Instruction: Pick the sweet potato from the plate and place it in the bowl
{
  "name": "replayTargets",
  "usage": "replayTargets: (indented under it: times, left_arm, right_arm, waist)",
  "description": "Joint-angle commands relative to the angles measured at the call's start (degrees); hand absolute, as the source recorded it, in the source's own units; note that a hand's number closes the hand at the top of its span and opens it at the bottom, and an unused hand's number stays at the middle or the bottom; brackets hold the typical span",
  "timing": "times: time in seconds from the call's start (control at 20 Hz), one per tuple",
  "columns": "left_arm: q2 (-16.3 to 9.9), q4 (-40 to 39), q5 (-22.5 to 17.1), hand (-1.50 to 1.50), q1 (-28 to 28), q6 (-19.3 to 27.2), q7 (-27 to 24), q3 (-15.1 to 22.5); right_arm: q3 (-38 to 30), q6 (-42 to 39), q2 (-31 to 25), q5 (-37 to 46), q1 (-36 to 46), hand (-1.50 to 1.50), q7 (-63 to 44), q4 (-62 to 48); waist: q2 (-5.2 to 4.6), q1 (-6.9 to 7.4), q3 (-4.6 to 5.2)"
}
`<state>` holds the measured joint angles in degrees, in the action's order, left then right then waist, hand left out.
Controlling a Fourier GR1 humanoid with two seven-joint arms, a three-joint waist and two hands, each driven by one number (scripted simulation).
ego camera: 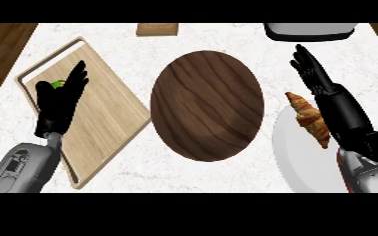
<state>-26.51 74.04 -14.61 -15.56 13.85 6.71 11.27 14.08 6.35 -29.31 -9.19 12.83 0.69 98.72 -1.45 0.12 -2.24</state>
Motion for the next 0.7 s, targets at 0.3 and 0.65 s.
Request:
replayTargets:
  times: [0.3, 0.65]
  left_arm:
    - [4.64, 6.05, 0.11, 0.0, 1.12, 1.68, -3.93, 0.96]
    - [8.22, 11.66, 0.57, 0.0, 7.69, 2.98, -7.27, 3.25]
  right_arm:
    - [-2.46, -4.64, -18.63, 13.14, -13.13, 1.5, 0.54, -2.65]
    - [-14.51, 5.0, 7.45, -8.56, -35.72, -1.5, 25.08, 0.56]
  waist:
    - [2.8, -3.55, 3.4]
    - [2.19, -3.0, 2.04]
